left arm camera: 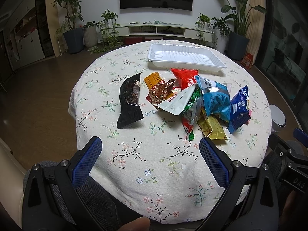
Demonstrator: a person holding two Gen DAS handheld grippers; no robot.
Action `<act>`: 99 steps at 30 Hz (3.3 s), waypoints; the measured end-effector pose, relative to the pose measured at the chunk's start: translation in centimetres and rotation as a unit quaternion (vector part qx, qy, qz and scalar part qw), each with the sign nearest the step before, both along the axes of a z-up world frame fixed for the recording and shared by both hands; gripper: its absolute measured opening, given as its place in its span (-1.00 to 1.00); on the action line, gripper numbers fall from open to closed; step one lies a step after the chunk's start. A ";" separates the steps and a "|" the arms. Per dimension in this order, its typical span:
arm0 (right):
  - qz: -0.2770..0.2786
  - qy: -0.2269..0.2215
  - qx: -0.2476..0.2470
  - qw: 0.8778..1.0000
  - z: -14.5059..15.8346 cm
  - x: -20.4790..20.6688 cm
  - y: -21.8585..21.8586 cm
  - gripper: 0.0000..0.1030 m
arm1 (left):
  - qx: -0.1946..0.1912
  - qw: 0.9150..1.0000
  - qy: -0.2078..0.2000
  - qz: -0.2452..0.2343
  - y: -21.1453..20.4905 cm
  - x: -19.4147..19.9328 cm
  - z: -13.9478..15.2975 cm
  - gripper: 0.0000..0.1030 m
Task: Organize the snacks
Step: 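Grasp the black bag with the left gripper while the right gripper grasps the blue wafer bar, then lower the black bag and blue wafer bar into the white tray and release both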
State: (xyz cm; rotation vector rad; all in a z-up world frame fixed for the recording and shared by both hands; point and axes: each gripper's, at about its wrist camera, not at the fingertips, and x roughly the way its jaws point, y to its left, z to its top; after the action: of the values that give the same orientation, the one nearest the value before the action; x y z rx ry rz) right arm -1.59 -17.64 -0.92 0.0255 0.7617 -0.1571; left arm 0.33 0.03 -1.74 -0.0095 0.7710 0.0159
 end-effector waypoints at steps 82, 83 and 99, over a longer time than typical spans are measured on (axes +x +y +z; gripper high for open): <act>0.053 0.092 0.281 0.954 -2.6 13.8 -7.0 -0.42 | -0.044 0.979 0.153 -0.130 7.2 17.6 -3.3 -0.67; 0.053 0.088 0.283 0.953 -2.4 13.7 -7.2 -0.42 | -0.048 0.979 0.151 -0.131 7.3 17.5 -3.0 -0.67; 0.072 0.040 0.272 0.959 4.3 20.0 -10.2 -0.42 | -0.115 0.978 0.074 -0.159 4.6 28.1 7.6 -0.67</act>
State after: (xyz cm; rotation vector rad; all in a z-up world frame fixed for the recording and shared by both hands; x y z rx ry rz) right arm 18.41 -27.86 3.35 0.4893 0.8664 0.1954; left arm 28.40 4.64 5.82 -0.1055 0.9127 -0.3808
